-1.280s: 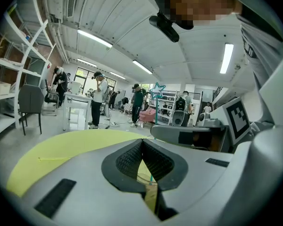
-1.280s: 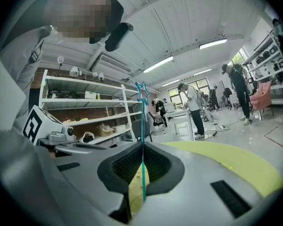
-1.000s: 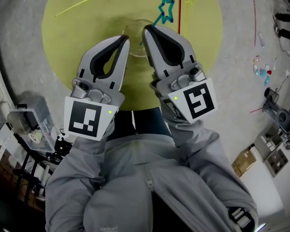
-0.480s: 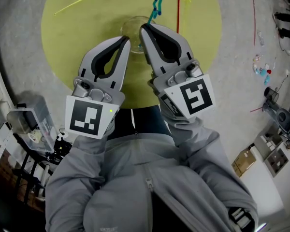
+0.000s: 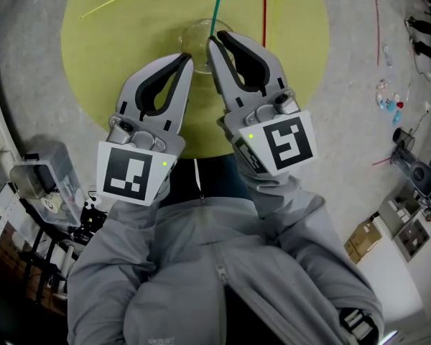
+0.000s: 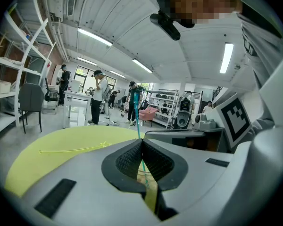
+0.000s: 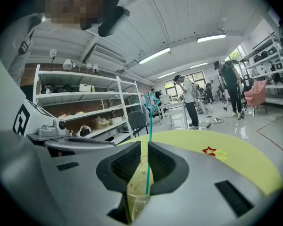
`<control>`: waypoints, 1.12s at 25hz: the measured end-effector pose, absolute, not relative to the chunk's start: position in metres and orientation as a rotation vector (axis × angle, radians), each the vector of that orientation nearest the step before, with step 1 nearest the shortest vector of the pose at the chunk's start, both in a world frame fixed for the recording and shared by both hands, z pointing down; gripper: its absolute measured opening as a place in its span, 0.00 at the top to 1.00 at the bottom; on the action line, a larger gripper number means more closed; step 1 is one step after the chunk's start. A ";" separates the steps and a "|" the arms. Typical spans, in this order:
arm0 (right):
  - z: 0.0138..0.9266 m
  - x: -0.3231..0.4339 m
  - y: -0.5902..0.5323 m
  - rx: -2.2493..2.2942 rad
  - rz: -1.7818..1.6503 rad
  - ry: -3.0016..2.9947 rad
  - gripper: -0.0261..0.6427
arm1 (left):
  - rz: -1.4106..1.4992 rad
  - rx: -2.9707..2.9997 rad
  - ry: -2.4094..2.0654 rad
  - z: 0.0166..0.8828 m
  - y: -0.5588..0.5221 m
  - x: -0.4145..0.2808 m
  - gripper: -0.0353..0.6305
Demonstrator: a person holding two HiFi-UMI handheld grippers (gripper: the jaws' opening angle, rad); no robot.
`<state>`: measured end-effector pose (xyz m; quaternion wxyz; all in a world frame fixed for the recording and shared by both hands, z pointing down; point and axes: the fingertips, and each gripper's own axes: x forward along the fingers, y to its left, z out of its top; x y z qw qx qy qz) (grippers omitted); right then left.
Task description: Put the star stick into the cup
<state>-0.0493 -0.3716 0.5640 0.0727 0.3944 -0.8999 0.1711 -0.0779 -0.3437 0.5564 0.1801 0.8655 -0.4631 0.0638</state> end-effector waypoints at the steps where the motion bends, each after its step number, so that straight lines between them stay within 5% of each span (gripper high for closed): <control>1: 0.565 -0.049 -0.371 1.194 0.518 -2.697 0.91 | 0.180 2.447 -1.308 0.556 -0.343 -0.079 0.92; 28: 0.470 -0.020 -0.349 1.396 0.485 -2.552 0.91 | 0.196 2.534 -1.336 0.452 -0.326 -0.085 0.92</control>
